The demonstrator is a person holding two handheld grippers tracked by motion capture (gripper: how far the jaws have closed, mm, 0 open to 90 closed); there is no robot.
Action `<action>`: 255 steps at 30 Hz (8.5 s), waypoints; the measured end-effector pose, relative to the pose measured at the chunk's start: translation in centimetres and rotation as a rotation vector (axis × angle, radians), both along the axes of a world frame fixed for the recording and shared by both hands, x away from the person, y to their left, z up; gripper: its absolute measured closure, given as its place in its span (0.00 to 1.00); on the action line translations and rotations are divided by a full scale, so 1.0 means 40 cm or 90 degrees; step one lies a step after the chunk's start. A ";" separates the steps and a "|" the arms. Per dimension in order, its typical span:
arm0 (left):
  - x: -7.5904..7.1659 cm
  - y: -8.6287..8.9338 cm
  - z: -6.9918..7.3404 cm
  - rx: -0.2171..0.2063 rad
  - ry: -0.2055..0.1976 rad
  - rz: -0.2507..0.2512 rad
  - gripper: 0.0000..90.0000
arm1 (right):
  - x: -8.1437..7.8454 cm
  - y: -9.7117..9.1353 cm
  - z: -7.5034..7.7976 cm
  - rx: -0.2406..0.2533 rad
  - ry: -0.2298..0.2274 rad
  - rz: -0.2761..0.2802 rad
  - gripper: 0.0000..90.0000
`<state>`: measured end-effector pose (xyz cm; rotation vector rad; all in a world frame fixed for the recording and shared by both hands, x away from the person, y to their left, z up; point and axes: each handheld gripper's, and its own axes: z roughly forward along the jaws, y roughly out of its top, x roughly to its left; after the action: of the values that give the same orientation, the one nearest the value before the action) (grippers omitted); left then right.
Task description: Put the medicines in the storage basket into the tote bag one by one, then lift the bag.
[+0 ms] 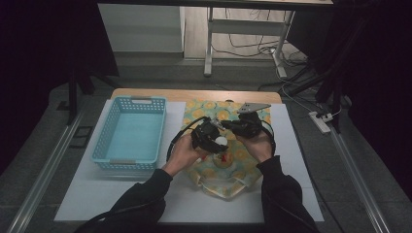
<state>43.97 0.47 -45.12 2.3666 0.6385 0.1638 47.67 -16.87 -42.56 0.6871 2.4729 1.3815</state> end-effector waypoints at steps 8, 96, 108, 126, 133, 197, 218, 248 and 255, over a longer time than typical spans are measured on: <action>0.008 -0.021 -0.030 0.008 0.010 -0.001 0.56 | 0.003 -0.003 -0.002 -0.003 0.000 -0.002 1.00; -0.139 0.028 -0.205 0.023 0.028 0.010 0.05 | -0.014 0.019 -0.007 -0.019 0.001 0.018 1.00; -0.144 0.032 -0.189 0.039 0.015 -0.006 0.40 | -0.016 0.024 -0.009 -0.022 0.002 0.020 1.00; -0.129 0.031 -0.179 0.024 0.073 0.009 0.99 | -0.018 0.024 -0.008 -0.022 0.005 0.022 1.00; -0.123 0.034 -0.177 0.010 0.104 0.035 1.00 | -0.015 0.020 -0.006 -0.023 0.010 0.023 1.00; -0.037 0.178 0.248 -0.196 0.035 0.043 1.00 | -0.057 -0.005 0.219 -0.006 -0.004 0.067 1.00; 0.026 0.200 0.463 -0.228 -0.029 0.073 1.00 | -0.043 0.006 0.389 0.025 -0.048 0.058 1.00; 0.076 0.187 0.518 -0.209 -0.093 0.097 0.99 | -0.014 0.012 0.451 0.012 -0.079 0.014 1.00; 0.086 0.183 0.504 -0.198 -0.110 0.103 0.87 | -0.008 0.016 0.438 0.008 -0.075 0.006 0.92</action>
<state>47.41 7.80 -24.96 1.9793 0.7149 0.3131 47.37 -16.23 -25.05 0.5812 2.3811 1.4002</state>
